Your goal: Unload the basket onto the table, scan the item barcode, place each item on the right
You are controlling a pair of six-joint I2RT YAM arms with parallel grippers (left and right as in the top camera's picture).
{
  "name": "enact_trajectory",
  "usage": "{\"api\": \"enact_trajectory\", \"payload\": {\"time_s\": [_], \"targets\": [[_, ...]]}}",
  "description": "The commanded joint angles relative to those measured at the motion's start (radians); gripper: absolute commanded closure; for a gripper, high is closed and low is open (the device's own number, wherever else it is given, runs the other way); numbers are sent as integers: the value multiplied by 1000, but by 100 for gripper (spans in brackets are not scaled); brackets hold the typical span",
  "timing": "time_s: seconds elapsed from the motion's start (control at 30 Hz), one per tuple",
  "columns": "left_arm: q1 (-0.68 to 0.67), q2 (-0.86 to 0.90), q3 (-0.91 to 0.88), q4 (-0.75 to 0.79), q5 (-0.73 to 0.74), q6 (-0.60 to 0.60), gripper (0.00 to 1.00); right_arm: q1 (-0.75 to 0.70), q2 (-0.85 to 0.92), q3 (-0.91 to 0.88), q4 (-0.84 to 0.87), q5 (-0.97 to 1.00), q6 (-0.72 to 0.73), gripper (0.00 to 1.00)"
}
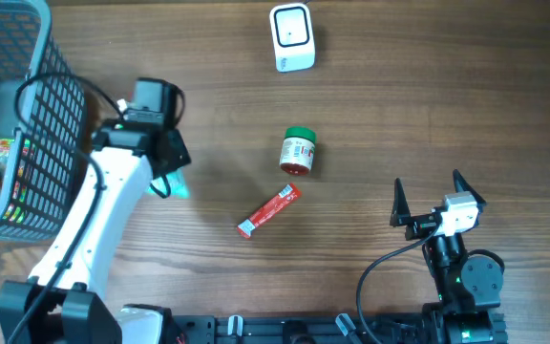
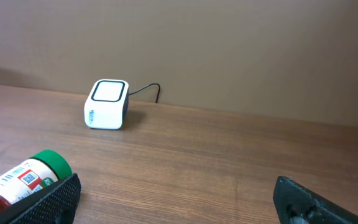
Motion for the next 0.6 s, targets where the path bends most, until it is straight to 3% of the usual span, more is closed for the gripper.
{"api": "enact_trajectory", "payload": {"time_s": [0.0, 0.43, 0.57], "targets": [[-72, 85, 2, -40, -269, 0, 96, -3, -4, -1, 3, 12, -2, 0], [-262, 478, 3, 3, -574, -29, 96, -3, -4, -1, 3, 12, -2, 0], [-325, 480, 12, 31, -573, -29, 85, -3, -4, -1, 3, 12, -1, 0]]}}
